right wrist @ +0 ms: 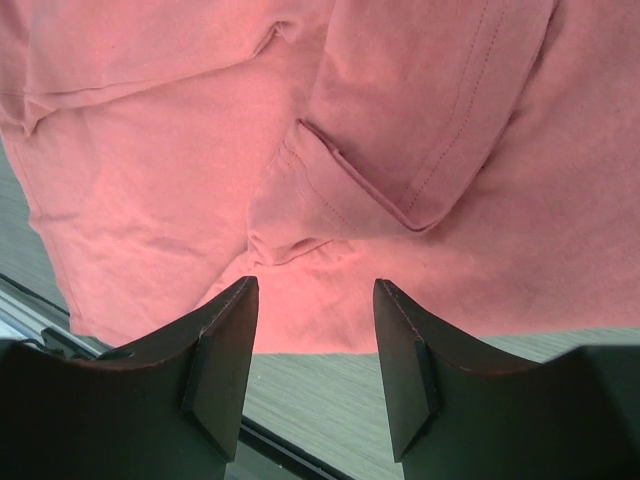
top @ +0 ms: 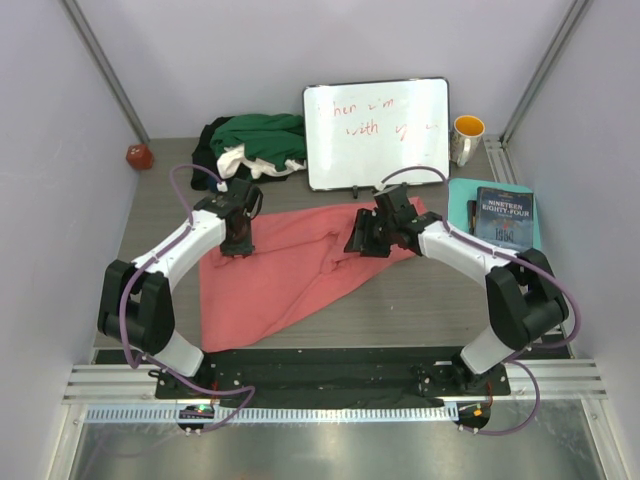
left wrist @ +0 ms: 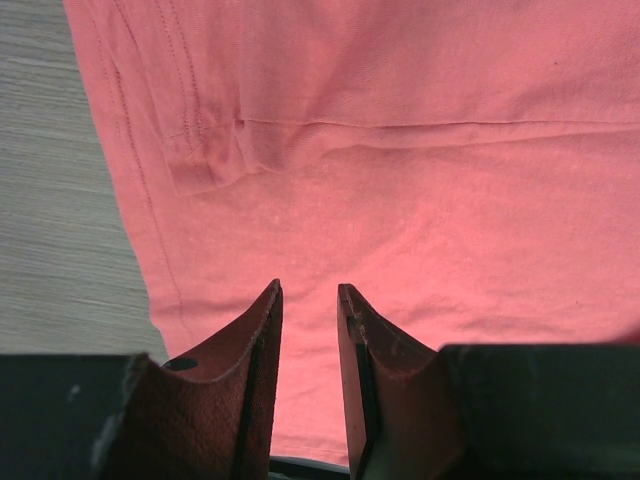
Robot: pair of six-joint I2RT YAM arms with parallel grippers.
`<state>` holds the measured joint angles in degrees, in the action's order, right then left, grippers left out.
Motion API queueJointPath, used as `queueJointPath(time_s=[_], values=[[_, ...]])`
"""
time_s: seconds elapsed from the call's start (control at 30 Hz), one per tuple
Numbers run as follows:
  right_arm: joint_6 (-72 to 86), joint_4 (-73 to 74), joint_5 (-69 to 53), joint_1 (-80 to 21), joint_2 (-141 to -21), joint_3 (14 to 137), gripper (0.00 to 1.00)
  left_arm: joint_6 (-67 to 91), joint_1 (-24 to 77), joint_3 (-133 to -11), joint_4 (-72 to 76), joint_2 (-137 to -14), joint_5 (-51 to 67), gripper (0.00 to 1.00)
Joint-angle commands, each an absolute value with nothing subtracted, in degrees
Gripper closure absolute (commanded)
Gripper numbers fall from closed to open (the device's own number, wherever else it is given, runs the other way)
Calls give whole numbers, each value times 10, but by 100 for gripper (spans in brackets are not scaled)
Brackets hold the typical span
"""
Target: Fold and stack the t-shirts
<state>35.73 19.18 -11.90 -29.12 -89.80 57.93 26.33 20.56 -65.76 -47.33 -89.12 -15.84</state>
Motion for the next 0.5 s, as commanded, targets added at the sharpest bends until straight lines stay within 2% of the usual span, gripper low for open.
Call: queueJointPath(time_s=[0.0, 0.47], values=[[374, 151, -125, -290, -917, 576, 44, 257, 206, -659, -462, -889, -158, 71], [382, 130, -135, -290, -965, 590, 45, 256, 206, -662, -461, -895, -158, 71]])
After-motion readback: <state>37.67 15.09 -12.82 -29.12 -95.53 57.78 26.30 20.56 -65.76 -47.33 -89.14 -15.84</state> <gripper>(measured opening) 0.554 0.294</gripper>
